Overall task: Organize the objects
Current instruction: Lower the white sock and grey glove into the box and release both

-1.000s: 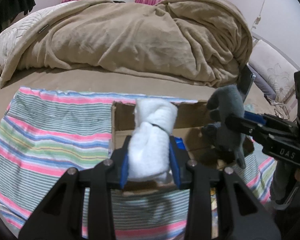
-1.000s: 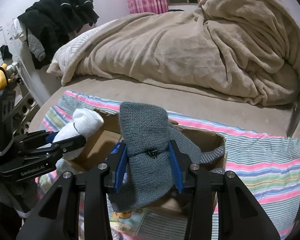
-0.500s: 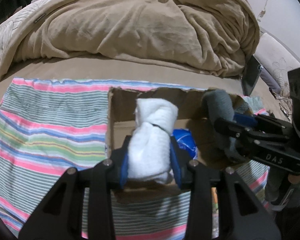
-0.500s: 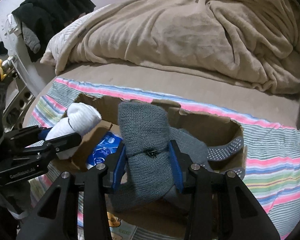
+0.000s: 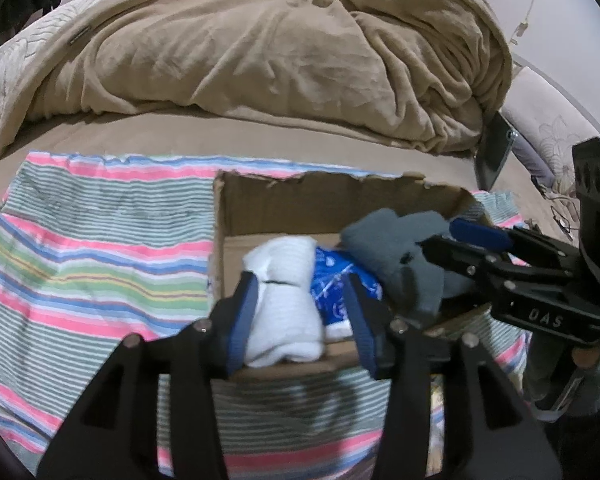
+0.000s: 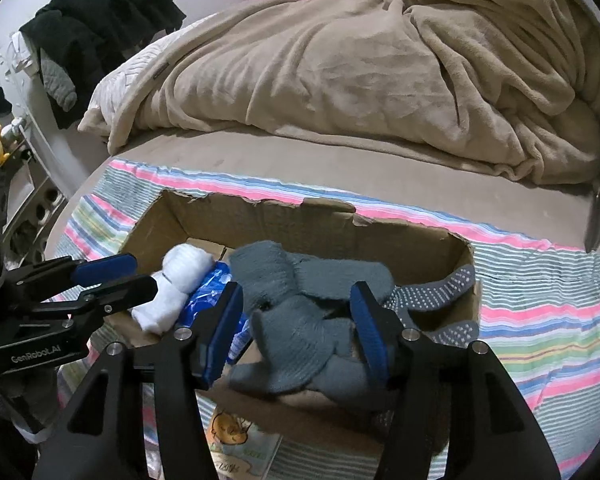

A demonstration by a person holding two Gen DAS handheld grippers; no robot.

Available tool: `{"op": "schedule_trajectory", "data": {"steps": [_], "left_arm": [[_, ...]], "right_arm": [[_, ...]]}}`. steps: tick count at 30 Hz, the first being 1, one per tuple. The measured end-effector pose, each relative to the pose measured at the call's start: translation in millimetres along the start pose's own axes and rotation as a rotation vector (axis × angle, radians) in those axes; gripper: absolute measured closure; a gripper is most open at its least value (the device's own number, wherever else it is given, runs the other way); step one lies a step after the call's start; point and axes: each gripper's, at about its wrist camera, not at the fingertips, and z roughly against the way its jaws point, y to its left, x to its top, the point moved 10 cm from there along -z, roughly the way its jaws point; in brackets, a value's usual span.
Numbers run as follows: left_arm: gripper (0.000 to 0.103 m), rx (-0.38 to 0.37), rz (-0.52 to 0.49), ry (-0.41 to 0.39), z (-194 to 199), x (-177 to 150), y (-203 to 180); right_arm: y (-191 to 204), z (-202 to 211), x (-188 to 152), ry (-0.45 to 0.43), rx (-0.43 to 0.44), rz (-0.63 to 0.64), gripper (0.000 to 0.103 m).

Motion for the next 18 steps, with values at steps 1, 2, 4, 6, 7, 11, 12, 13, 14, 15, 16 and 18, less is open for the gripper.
{"op": "schedule_trajectory", "data": {"steps": [1, 2, 4, 6, 7, 11, 12, 13, 14, 15, 16, 18], "left_arm": [[0.054, -0.003, 0.000, -0.008, 4, 0, -1], [0.054, -0.004, -0.001, -0.014, 8, 0, -1], [0.054, -0.002, -0.004, -0.020, 14, 0, -1], [0.054, -0.001, -0.006, -0.025, 20, -1, -2], [0.054, 0.000, -0.008, -0.027, 24, -2, -3], [0.053, -0.001, -0.010, -0.035, 36, -7, -5], [0.052, -0.002, -0.009, -0.037, 39, -9, -5], [0.048, -0.003, -0.008, -0.039, 42, -10, -6], [0.041, -0.006, -0.005, -0.043, 45, -12, -6], [0.040, -0.011, -0.002, -0.047, 48, -13, -7], [0.040, -0.013, -0.002, -0.050, 51, -15, -8], [0.040, -0.014, -0.007, -0.055, 57, -18, -11]], "right_arm": [[1, 3, -1, -0.002, -0.001, 0.000, 0.044], [2, 6, -2, -0.005, -0.003, 0.000, 0.044], [4, 11, -4, -0.009, -0.004, -0.001, 0.044], [7, 18, -7, -0.014, -0.004, -0.002, 0.044], [8, 20, -8, -0.014, -0.003, -0.001, 0.043], [16, 34, -14, -0.023, 0.002, 0.003, 0.035], [17, 37, -15, -0.025, 0.000, 0.005, 0.035], [18, 40, -16, -0.027, -0.002, 0.006, 0.034], [19, 43, -18, -0.031, -0.003, 0.005, 0.034], [20, 47, -19, -0.035, -0.005, 0.004, 0.034], [20, 50, -20, -0.037, -0.006, 0.003, 0.034], [22, 56, -23, -0.043, -0.007, 0.002, 0.034]]}}
